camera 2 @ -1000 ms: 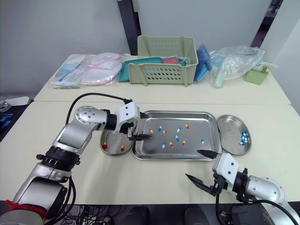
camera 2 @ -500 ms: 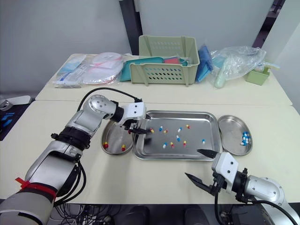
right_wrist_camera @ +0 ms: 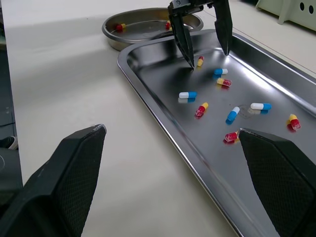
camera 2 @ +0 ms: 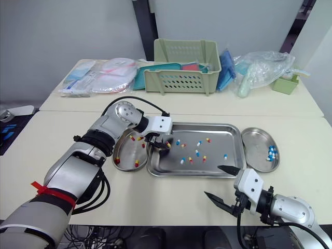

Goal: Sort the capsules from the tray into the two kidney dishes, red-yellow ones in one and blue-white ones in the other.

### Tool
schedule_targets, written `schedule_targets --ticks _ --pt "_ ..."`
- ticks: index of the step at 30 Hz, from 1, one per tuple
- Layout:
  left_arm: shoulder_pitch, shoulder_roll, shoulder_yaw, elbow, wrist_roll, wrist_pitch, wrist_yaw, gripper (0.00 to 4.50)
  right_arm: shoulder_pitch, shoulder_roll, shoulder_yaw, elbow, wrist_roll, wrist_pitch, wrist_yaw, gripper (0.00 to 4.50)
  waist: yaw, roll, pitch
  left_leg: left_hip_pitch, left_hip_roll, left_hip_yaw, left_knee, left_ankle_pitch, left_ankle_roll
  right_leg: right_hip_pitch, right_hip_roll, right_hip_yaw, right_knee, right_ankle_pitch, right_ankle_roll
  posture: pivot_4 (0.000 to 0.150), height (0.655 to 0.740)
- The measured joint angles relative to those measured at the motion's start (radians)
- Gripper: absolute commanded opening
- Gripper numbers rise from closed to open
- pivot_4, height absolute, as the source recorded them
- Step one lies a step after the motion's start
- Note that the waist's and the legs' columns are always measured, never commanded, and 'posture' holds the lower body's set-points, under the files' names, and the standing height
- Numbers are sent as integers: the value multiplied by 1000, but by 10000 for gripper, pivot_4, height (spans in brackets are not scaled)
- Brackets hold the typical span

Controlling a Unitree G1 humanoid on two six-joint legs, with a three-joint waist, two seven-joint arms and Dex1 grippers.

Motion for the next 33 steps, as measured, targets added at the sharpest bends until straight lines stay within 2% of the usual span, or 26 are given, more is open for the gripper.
schedule_targets --ticks 7,13,19,21,26,28,33 --pt "-15 -4 -5 34 28 -26 -38 812 2 0 0 -1 5 8 -19 45000 0 0 0 0 0 0 0 0 0 0 0 0 0 0 0 1500 7400" --pt "-15 -6 2 42 35 -40 -37 335 2 0 0 -2 6 8 -24 45000 0 0 0 0 0 0 0 0 0 1 0 0 0 0 0 1500 7400" --pt "4 10 42 0 -5 15 -94 335 -3 0 0 -2 11 8 -22 45000 -2 0 0 0 0 0 0 0 0 0 0 0 0 0 0 1500 7400" --pt "20 55 67 -75 -31 54 -122 335 -7 0 1 -2 13 6 -19 45000 -8 -1 1 -1 0 -1 0 0 0 -1 0 0 1 0 0 1500 7400" --pt "107 197 182 -398 -138 300 -175 335 -26 -3 19 5 12 -14 4 45000 -21 0 1 -1 1 -1 0 0 0 0 0 -1 1 0 0 1500 7400" --pt "187 280 228 -554 -179 442 -185 335 -38 -5 43 15 12 -29 28 45000 -28 0 1 0 1 -2 0 0 0 0 0 -1 1 0 0 1500 7400" --pt "388 426 322 -810 -238 706 -150 335 -76 -6 87 66 13 -73 80 45000 -23 0 2 0 1 -2 0 0 0 0 0 -1 1 0 0 1500 7400"
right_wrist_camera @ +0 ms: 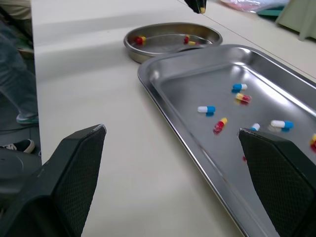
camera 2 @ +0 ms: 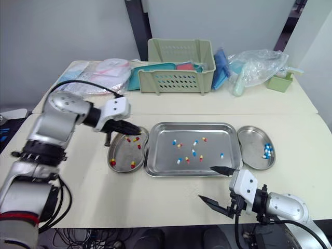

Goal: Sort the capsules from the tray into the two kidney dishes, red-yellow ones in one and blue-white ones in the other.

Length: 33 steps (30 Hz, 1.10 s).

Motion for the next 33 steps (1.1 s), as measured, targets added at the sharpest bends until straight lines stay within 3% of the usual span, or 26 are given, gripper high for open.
schedule_targets --ticks 5,11,12,20,29,33 --pt "170 73 76 -193 -61 172 62 335 -44 1 35 42 0 -29 38 45000 10 -1 0 0 0 0 0 0 0 0 0 0 0 0 0 1500 7400" --pt "273 72 115 -326 -146 304 151 335 -81 4 55 76 0 -43 61 45000 19 -1 1 0 0 0 0 0 0 0 0 0 0 0 0 1500 7400" --pt "273 72 119 -333 -163 317 164 5777 -87 4 56 78 0 -43 63 45000 19 -1 1 0 0 0 0 0 0 0 0 0 0 0 0 1500 7400" --pt "288 75 136 -362 -238 353 237 31099 -98 3 63 82 0 -42 71 45000 20 -1 1 0 0 0 0 0 0 0 0 0 0 0 0 1500 7400" --pt "366 101 242 -373 -310 346 309 31099 -107 0 59 76 1 -24 55 45000 18 -1 1 0 0 0 0 0 0 0 0 0 0 0 0 1500 7400" --pt "589 111 472 -354 -333 267 353 31099 -49 -32 -86 55 48 24 18 45000 10 0 1 1 0 2 -2 0 0 -1 -1 2 0 0 0 1500 7400"
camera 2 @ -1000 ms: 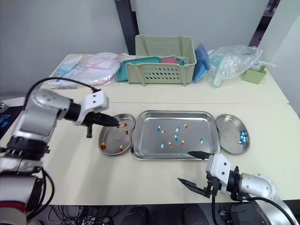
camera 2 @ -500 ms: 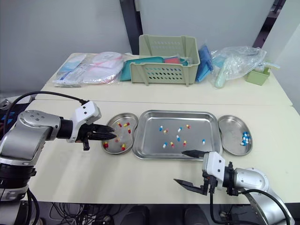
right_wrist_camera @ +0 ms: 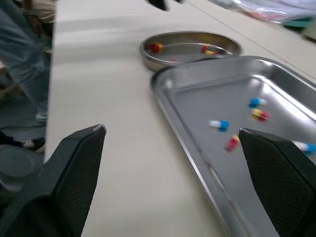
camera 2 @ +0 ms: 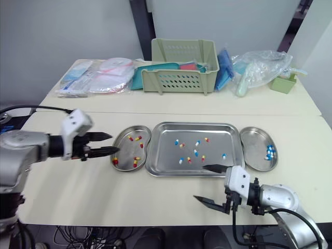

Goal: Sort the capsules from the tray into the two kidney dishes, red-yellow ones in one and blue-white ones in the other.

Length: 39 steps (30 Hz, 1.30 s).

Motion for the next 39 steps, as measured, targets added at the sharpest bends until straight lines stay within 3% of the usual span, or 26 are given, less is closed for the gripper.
schedule_targets --ticks 7,13,15,21,31,39 --pt "276 -154 285 67 -29 -171 99 31099 134 -121 -359 135 47 1 69 45000 18 -1 0 2 0 2 0 0 0 2 -1 0 0 0 0 1500 7400" --pt "398 -236 355 118 -58 -320 120 44545 161 -233 -537 360 31 -49 187 45000 19 -2 -1 2 0 2 0 0 0 2 -1 1 -1 0 0 1500 7400" --pt "442 -239 360 135 -63 -364 119 44545 162 -266 -576 453 14 -70 219 45000 17 -2 -1 2 0 2 -1 0 0 2 -1 1 -1 0 0 1500 7400" --pt "530 -242 368 179 -67 -445 120 44545 183 -289 -620 653 -27 -127 288 45000 17 -2 -1 3 0 3 -1 0 0 3 -1 1 -1 0 0 1500 7400" --pt "565 -242 368 159 -98 -475 116 44545 134 -309 -618 765 -71 -198 300 45000 16 -2 -1 3 0 3 -1 0 0 3 -1 2 -1 0 0 1500 7400" --pt "611 -239 329 32 -208 -527 -60 44545 116 -311 -608 838 -85 -236 316 45000 16 0 -1 3 0 4 -1 0 0 3 -1 2 -1 0 0 1500 7400"
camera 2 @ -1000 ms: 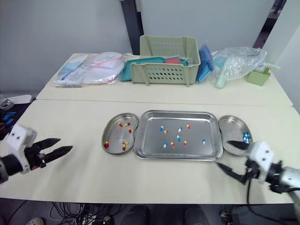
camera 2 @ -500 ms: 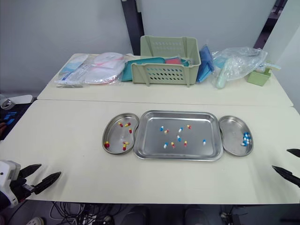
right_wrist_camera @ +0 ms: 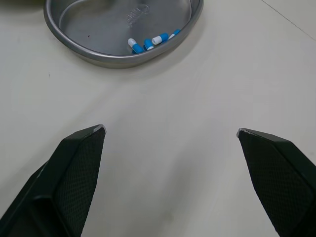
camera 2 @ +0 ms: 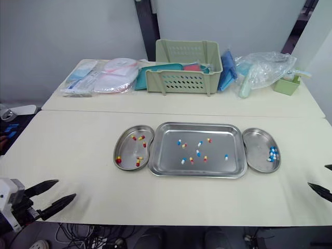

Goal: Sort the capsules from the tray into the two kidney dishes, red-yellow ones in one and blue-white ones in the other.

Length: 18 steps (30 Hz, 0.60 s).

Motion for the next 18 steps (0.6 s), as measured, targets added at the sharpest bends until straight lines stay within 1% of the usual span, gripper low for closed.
schedule_targets --ticks 3,6,9,13,18 --pt "7 -12 -29 -65 -34 -8 -33 44545 10 0 0 6 -3 -6 2 45000 0 0 0 0 0 1 0 0 0 0 0 1 0 0 0 1500 7400" --pt "37 -56 -121 -190 -61 -8 -59 44545 43 0 -3 7 -20 -30 1 45000 0 1 0 0 0 1 0 0 0 0 0 1 -1 0 0 1500 7400" --pt "25 -140 -254 -277 -69 -24 -38 44545 83 2 -4 2 -29 -43 0 45000 0 2 -1 0 0 1 0 0 0 1 0 1 -1 0 0 1500 7400" --pt "-39 -220 -364 -302 -34 -100 9 44545 135 8 -22 -55 -29 -44 -1 45000 1 5 -3 1 0 1 0 0 0 2 0 1 -1 0 0 1500 7400" --pt "-78 -241 -444 -296 7 -157 43 44545 178 8 -38 -136 -29 -21 -11 45000 -1 6 -4 1 0 1 0 0 0 2 0 1 -1 0 0 1500 7400"
